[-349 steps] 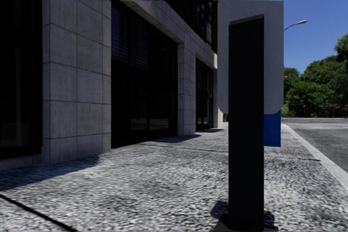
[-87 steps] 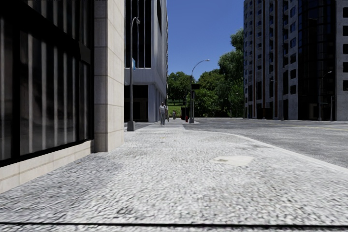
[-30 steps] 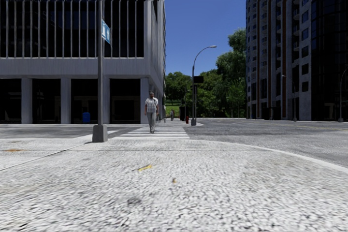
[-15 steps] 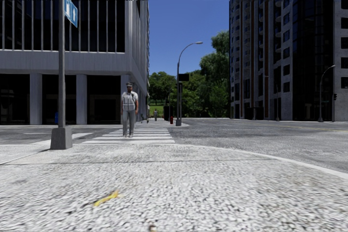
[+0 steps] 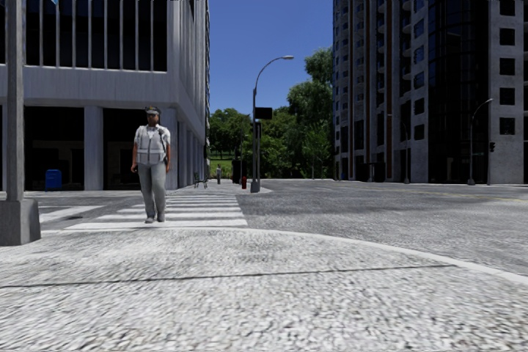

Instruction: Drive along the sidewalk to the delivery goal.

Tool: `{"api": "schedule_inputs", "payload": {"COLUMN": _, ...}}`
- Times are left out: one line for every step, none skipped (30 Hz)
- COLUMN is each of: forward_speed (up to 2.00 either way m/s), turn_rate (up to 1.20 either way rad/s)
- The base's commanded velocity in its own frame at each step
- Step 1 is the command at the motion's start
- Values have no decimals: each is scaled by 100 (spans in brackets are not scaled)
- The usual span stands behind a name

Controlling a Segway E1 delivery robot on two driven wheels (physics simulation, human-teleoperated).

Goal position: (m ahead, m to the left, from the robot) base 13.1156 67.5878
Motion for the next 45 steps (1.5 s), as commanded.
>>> {"api": "schedule_inputs", "payload": {"forward_speed": 200, "turn_rate": 0}}
{"api": "schedule_inputs", "payload": {"forward_speed": 200, "turn_rate": 0}}
{"api": "schedule_inputs", "payload": {"forward_speed": 200, "turn_rate": 0}}
{"api": "schedule_inputs", "payload": {"forward_speed": 200, "turn_rate": 0}}
{"api": "schedule_inputs", "payload": {"forward_speed": 200, "turn_rate": 0}}
{"api": "schedule_inputs", "payload": {"forward_speed": 200, "turn_rate": 0}}
{"api": "schedule_inputs", "payload": {"forward_speed": 200, "turn_rate": 0}}
{"api": "schedule_inputs", "payload": {"forward_speed": 200, "turn_rate": 0}}
{"api": "schedule_inputs", "payload": {"forward_speed": 200, "turn_rate": 0}}
{"api": "schedule_inputs", "payload": {"forward_speed": 200, "turn_rate": 0}}
{"api": "schedule_inputs", "payload": {"forward_speed": 200, "turn_rate": 0}}
{"api": "schedule_inputs", "payload": {"forward_speed": 200, "turn_rate": 0}}
{"api": "schedule_inputs", "payload": {"forward_speed": 200, "turn_rate": 0}}
{"api": "schedule_inputs", "payload": {"forward_speed": 200, "turn_rate": 0}}
{"api": "schedule_inputs", "payload": {"forward_speed": 200, "turn_rate": 0}}
{"api": "schedule_inputs", "payload": {"forward_speed": 200, "turn_rate": 1}}
{"api": "schedule_inputs", "payload": {"forward_speed": 200, "turn_rate": 7}}
{"api": "schedule_inputs", "payload": {"forward_speed": 200, "turn_rate": 10}}
{"api": "schedule_inputs", "payload": {"forward_speed": 200, "turn_rate": 15}}
{"api": "schedule_inputs", "payload": {"forward_speed": 200, "turn_rate": 15}}
{"api": "schedule_inputs", "payload": {"forward_speed": 200, "turn_rate": 16}}
{"api": "schedule_inputs", "payload": {"forward_speed": 200, "turn_rate": 17}}
{"api": "schedule_inputs", "payload": {"forward_speed": 200, "turn_rate": 20}}
{"api": "schedule_inputs", "payload": {"forward_speed": 200, "turn_rate": 26}}
{"api": "schedule_inputs", "payload": {"forward_speed": 200, "turn_rate": 26}}
{"api": "schedule_inputs", "payload": {"forward_speed": 200, "turn_rate": 33}}
{"api": "schedule_inputs", "payload": {"forward_speed": 200, "turn_rate": 36}}
{"api": "schedule_inputs", "payload": {"forward_speed": 200, "turn_rate": 36}}
{"api": "schedule_inputs", "payload": {"forward_speed": 200, "turn_rate": 37}}
{"api": "schedule_inputs", "payload": {"forward_speed": 200, "turn_rate": 37}}
{"api": "schedule_inputs", "payload": {"forward_speed": 200, "turn_rate": 37}}
{"api": "schedule_inputs", "payload": {"forward_speed": 200, "turn_rate": 46}}
{"api": "schedule_inputs", "payload": {"forward_speed": 200, "turn_rate": 50}}
{"api": "schedule_inputs", "payload": {"forward_speed": 200, "turn_rate": 50}}
{"api": "schedule_inputs", "payload": {"forward_speed": 200, "turn_rate": 50}}
{"api": "schedule_inputs", "payload": {"forward_speed": 200, "turn_rate": 51}}
{"api": "schedule_inputs", "payload": {"forward_speed": 200, "turn_rate": 51}}
{"api": "schedule_inputs", "payload": {"forward_speed": 200, "turn_rate": 51}}
{"api": "schedule_inputs", "payload": {"forward_speed": 200, "turn_rate": 51}}
{"api": "schedule_inputs", "payload": {"forward_speed": 200, "turn_rate": 51}}
{"api": "schedule_inputs", "payload": {"forward_speed": 200, "turn_rate": 51}}
{"api": "schedule_inputs", "payload": {"forward_speed": 200, "turn_rate": 51}}
{"api": "schedule_inputs", "payload": {"forward_speed": 200, "turn_rate": 51}}
{"api": "schedule_inputs", "payload": {"forward_speed": 200, "turn_rate": 51}}
{"api": "schedule_inputs", "payload": {"forward_speed": 200, "turn_rate": 51}}
